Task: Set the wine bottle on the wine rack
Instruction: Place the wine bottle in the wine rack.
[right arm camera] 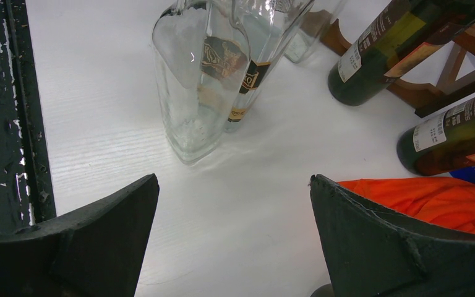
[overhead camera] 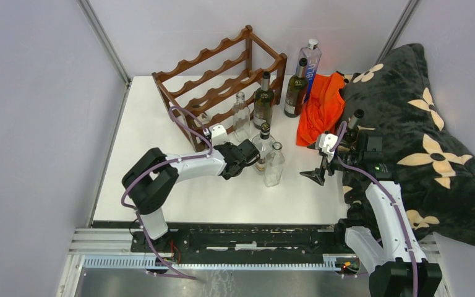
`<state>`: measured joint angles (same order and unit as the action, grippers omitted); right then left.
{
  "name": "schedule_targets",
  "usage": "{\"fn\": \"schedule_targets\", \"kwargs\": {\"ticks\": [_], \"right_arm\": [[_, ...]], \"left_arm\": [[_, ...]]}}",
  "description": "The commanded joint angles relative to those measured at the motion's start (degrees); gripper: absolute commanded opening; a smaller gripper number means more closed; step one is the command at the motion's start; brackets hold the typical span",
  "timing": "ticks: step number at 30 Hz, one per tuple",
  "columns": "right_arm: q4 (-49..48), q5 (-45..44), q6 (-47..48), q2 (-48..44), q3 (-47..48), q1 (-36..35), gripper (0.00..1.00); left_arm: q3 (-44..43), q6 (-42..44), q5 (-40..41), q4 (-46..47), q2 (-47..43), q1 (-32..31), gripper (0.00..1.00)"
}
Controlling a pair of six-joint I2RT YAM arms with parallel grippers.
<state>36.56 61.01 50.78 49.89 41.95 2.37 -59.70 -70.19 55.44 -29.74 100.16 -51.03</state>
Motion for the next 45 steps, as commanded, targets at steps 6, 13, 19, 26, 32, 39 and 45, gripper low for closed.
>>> {"fn": "schedule_targets", "kwargs": {"ticks": [6, 13, 19, 26, 32, 39, 45], "right_arm": [[-0.22, 2.08, 0.63, -0.2, 0.5, 0.31, 0.98], [0.25, 2.18, 0.98, -0.21, 0.67, 0.27, 0.98], [0.26, 2.26, 0.98, -0.21, 0.68, 0.27, 0.98], [0.36, 2.34, 0.98, -0.35, 0.76, 0.3, 0.98], [0.31, 2.35, 0.9, -0.56, 0.59, 0.29, 0.98], [0.55, 2.35, 1.16, -0.68, 0.68, 0.27, 0.98], [0.69, 2.36, 1.25, -0.4, 0.85, 0.27, 0.98]], "left_arm": [[-6.65, -12.86, 5.24, -8.5, 2.58, 1.83, 0.39], [-6.35, -11.94, 4.59, -8.25, 0.6, 2.33, 0.58], [-3.54, -12.45, 2.21, -8.21, -2.56, 0.77, 0.7], [-3.96, -13.22, 0.49, -9.47, -5.06, -2.8, 0.73], [-4.13, -14.52, 0.49, -10.08, -3.79, -3.2, 0.69], [-7.52, -14.27, 1.87, -11.9, 0.31, -2.79, 0.6], [-9.04, -12.86, 2.69, -12.1, 1.44, -2.56, 0.44]]}}
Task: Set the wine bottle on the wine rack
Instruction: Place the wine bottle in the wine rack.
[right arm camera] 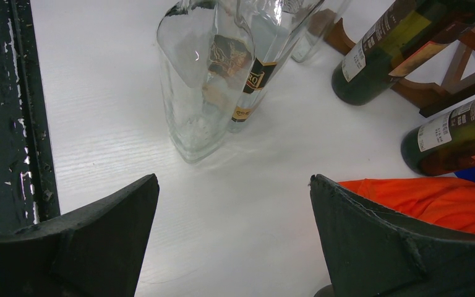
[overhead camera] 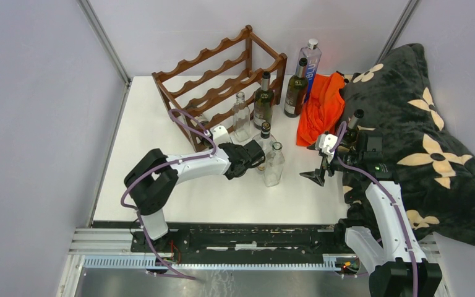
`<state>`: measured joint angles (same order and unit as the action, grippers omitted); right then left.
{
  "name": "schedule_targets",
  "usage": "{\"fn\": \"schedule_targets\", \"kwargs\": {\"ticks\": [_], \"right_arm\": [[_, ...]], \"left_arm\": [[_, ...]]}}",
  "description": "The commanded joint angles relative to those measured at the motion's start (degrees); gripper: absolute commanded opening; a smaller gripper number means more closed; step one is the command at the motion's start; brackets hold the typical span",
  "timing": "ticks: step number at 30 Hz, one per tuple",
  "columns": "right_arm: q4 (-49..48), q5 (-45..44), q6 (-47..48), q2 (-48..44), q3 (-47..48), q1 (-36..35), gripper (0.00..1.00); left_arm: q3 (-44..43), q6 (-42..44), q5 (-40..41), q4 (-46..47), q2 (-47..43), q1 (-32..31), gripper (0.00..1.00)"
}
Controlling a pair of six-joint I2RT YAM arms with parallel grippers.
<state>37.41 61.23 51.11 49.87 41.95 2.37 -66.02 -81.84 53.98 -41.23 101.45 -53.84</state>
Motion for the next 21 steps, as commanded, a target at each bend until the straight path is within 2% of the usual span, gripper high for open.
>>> {"fn": "schedule_targets", "kwargs": {"ticks": [1, 11, 21], "right_arm": [[-0.19, 2.14, 0.92, -0.38, 0.86, 0.27, 0.98], [-0.15, 2.09, 0.96, -0.06, 1.0, 0.27, 0.98], [0.07, 2.05, 1.07, 0.16, 1.2, 0.27, 0.98]], "left_arm": [[-2.83, -0.99, 4.31, -0.65, 0.15, 0.3, 0.42], [-3.01, 1.59, 5.52, 0.67, 1.06, 1.61, 0.27], [-1.39, 3.77, 5.5, 4.58, 3.72, 2.33, 0.23]]}}
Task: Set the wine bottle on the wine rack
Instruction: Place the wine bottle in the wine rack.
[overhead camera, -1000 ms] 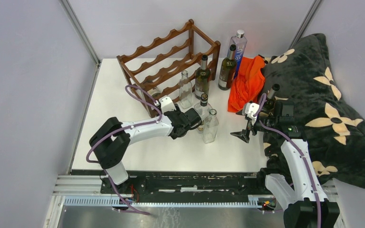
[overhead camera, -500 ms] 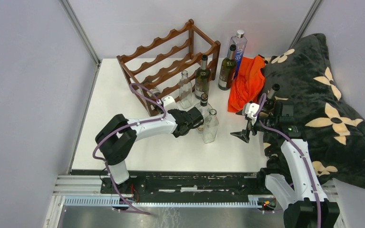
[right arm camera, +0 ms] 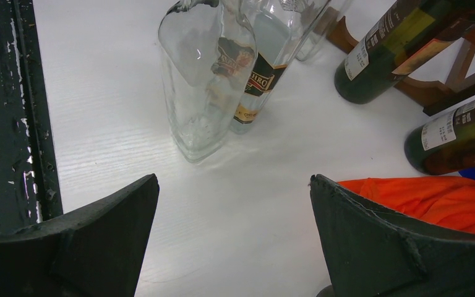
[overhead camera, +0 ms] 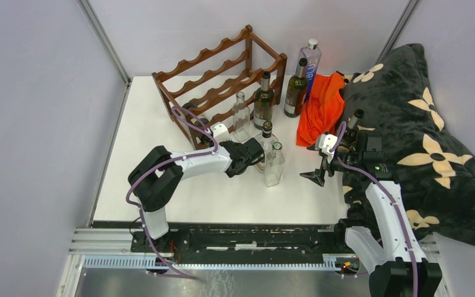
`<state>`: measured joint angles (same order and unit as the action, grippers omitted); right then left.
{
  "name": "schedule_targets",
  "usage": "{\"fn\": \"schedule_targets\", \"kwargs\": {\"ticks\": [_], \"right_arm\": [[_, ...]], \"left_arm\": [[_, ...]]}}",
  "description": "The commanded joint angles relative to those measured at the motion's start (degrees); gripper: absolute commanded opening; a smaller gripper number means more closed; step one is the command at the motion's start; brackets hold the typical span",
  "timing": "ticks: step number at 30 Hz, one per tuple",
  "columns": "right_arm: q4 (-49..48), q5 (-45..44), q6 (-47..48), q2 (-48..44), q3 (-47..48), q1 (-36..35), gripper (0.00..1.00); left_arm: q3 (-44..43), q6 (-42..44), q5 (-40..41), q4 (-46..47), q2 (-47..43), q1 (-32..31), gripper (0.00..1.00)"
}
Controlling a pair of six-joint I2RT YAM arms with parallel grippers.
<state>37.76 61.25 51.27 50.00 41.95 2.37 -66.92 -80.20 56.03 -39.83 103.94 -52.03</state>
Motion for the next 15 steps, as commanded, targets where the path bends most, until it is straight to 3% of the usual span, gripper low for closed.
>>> {"fn": "schedule_targets", "kwargs": {"ticks": [1, 15], "right_arm": [[-0.3, 2.02, 0.9, 0.05, 1.2, 0.27, 0.98], [-0.21, 2.03, 1.03, 0.32, 1.29, 0.28, 0.98]], "left_arm": [[-0.28, 2.43, 3.59, 3.65, 1.29, 0.6, 0.22], [3.7, 5.45, 4.57, 9.4, -0.47, 1.41, 0.22]]}}
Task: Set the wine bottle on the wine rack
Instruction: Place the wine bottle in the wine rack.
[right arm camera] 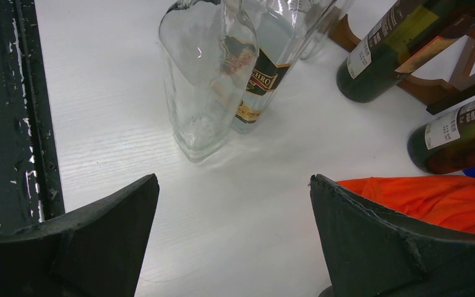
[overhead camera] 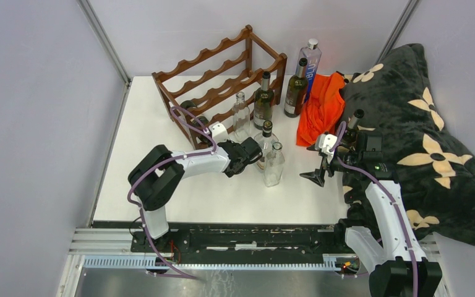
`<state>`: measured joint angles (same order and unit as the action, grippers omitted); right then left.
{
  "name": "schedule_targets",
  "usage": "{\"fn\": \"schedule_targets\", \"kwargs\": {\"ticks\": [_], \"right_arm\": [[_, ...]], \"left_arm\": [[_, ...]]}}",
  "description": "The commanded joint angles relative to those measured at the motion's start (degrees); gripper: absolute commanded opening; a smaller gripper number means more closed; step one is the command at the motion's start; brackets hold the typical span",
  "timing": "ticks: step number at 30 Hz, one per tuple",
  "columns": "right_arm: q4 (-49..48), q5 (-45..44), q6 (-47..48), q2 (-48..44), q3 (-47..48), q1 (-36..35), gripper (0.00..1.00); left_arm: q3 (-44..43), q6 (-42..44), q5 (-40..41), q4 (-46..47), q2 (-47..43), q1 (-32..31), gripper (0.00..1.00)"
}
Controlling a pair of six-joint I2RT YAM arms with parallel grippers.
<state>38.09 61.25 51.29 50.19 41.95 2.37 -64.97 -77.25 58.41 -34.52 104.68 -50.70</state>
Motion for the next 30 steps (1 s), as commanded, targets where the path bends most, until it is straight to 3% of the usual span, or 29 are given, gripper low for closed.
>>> {"fn": "schedule_targets", "kwargs": {"ticks": [1, 30], "right_arm": [[-0.55, 2.02, 1.07, 0.18, 1.29, 0.27, 0.98], [-0.19, 1.94, 1.36, 0.53, 1.77, 0.27, 0.98]], "left_arm": [[2.08, 2.97, 2.04, 4.94, -1.31, 0.07, 0.21], [5.17, 3.67, 4.38, 9.26, 0.73, 0.78, 0.2]]}}
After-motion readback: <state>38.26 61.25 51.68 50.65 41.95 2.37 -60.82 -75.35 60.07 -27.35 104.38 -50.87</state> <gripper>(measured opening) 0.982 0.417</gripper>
